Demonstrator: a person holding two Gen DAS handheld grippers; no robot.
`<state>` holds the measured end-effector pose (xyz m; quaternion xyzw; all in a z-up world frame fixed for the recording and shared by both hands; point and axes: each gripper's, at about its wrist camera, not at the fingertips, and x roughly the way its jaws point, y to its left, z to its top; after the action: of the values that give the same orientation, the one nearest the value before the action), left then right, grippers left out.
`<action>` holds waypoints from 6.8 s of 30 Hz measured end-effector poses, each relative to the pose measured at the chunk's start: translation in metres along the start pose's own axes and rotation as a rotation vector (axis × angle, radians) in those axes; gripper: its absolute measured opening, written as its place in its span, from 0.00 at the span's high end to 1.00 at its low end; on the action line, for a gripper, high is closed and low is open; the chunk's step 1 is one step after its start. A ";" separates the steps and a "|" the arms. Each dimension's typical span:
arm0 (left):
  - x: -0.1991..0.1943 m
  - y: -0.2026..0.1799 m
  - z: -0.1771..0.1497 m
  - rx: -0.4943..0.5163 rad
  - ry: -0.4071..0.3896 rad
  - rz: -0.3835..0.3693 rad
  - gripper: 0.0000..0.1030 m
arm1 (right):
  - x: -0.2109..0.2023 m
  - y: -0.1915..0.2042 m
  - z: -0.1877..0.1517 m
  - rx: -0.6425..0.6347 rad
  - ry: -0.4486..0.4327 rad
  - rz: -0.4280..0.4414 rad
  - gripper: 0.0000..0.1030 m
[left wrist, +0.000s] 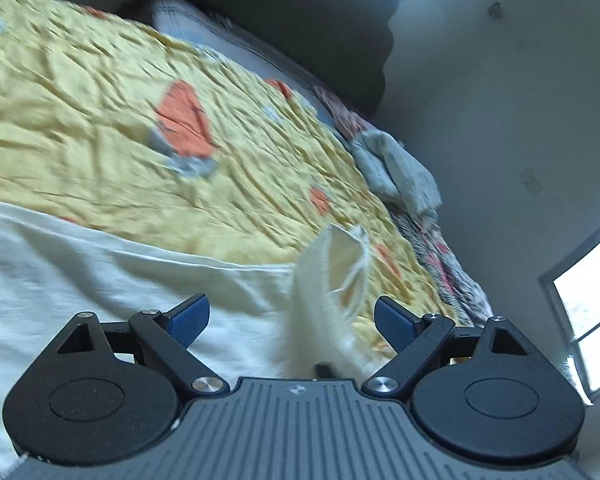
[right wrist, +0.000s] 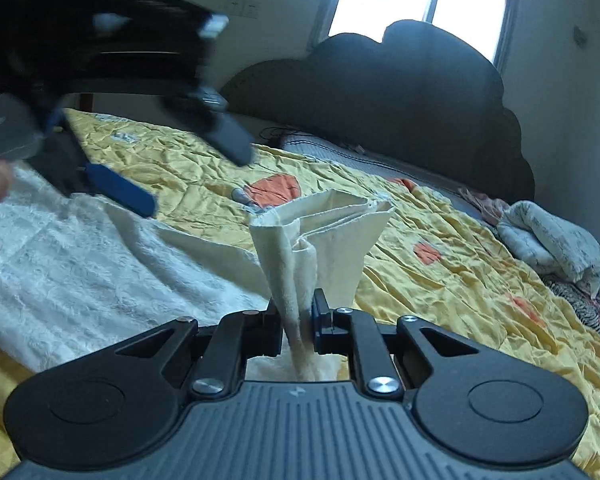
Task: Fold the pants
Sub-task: 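Grasp the white pants edge with the right tool and lift it, then grasp the pants with the left tool while the right tool folds the edge over, then open both tools and release the folded pants onto the quilt, then move both tools around to the other end of the folded pants, then grasp the pants edge with the left tool and lift it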
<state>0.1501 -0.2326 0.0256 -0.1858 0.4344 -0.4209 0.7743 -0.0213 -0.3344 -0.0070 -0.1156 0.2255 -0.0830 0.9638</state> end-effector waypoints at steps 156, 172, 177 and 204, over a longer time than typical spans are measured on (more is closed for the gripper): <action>-0.533 0.176 -0.160 -0.496 -0.964 0.870 0.09 | 0.005 0.434 0.135 -0.502 -0.042 0.891 0.59; -0.459 0.251 -0.125 -0.826 -0.787 0.584 0.17 | 0.040 0.399 0.145 -0.078 0.144 1.029 0.67; -0.441 0.273 -0.110 -0.792 -0.682 0.635 0.43 | 0.042 0.399 0.145 -0.077 0.146 1.033 0.67; -0.322 0.127 -0.065 0.068 -0.598 0.897 0.86 | 0.077 0.127 0.101 0.551 0.268 0.927 0.31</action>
<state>0.0727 0.1076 0.0726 -0.0685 0.2178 0.0082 0.9735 0.1059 -0.2097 0.0159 0.2635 0.3435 0.2799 0.8569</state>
